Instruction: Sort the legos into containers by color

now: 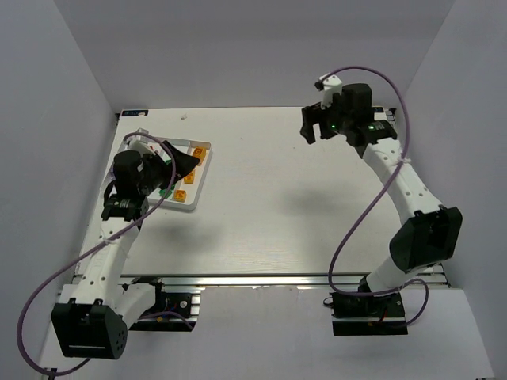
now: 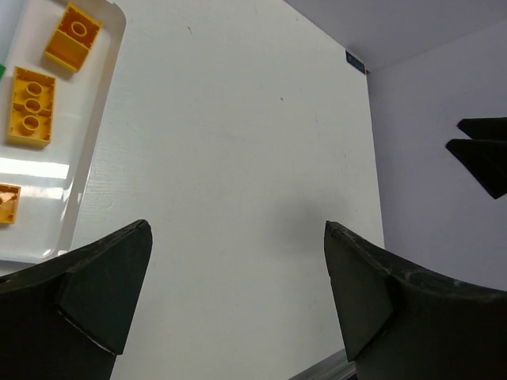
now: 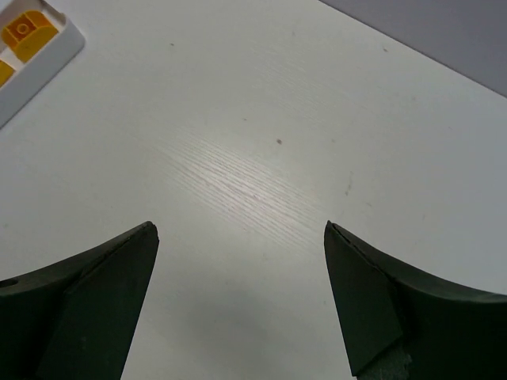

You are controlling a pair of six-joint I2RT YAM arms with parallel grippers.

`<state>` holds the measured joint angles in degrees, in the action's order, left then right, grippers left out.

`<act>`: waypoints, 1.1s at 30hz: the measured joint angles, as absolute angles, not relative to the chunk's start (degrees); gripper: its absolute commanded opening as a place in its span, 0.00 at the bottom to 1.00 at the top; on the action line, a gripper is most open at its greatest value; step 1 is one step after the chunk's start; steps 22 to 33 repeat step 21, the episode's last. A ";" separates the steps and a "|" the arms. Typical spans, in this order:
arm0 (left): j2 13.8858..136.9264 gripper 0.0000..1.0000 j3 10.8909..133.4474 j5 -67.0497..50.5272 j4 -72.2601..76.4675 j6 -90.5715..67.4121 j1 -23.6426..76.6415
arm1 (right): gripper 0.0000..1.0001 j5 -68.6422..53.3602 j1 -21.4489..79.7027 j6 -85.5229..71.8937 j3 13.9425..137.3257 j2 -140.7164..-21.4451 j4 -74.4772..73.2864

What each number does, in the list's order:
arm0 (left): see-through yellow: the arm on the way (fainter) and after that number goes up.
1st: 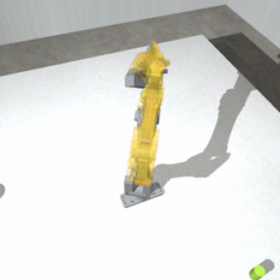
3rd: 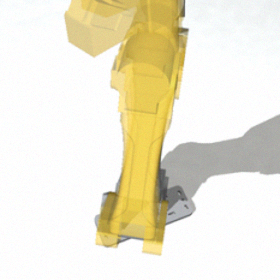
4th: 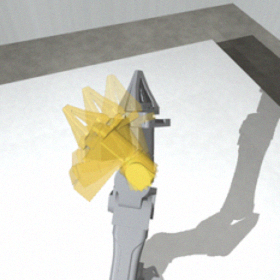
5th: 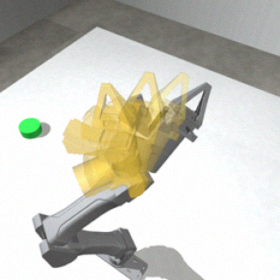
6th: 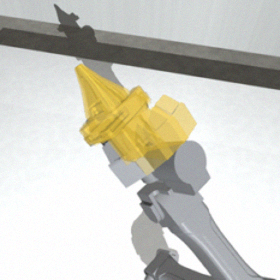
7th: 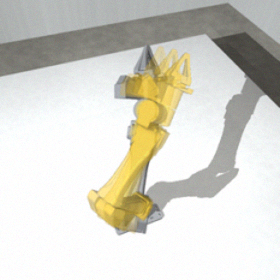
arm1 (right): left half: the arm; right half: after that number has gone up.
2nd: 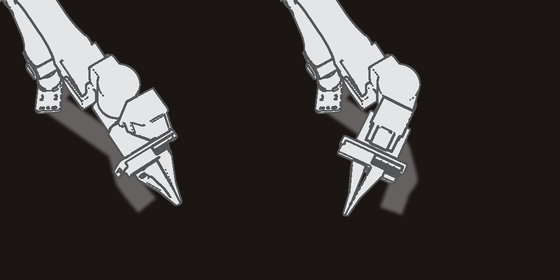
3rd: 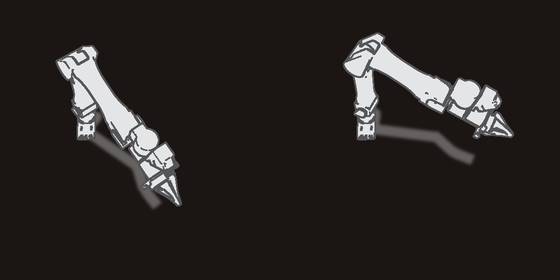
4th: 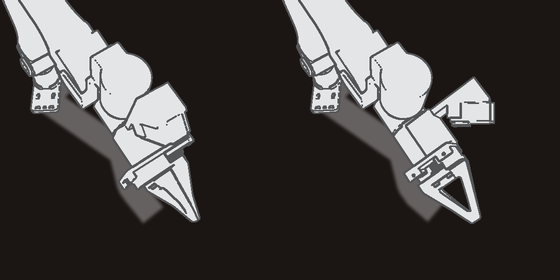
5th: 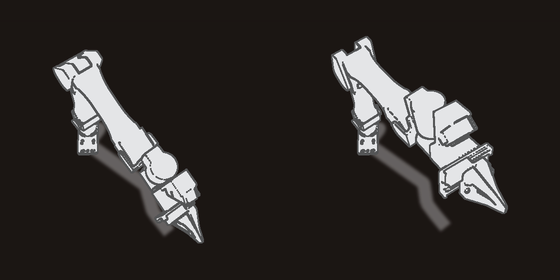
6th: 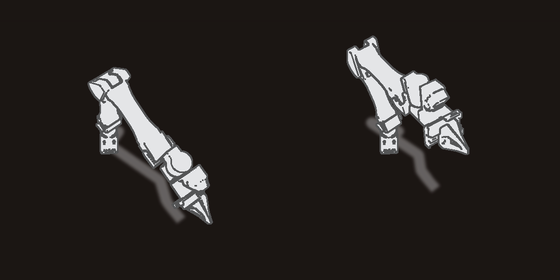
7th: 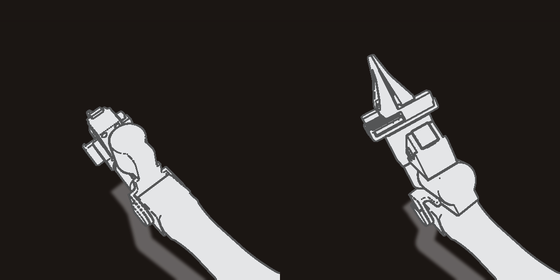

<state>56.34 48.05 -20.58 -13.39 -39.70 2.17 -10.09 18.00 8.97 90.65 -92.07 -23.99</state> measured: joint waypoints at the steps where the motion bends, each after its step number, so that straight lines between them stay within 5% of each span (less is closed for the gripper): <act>1: 57.32 0.98 48.07 -20.43 -13.08 -39.55 2.94 | 0.89 -9.91 17.04 8.99 90.11 -90.89 -24.99; 33: 60.84 0.98 53.95 -13.63 -12.49 -36.16 11.00 | 0.89 -3.84 10.02 4.95 84.55 -80.95 -29.50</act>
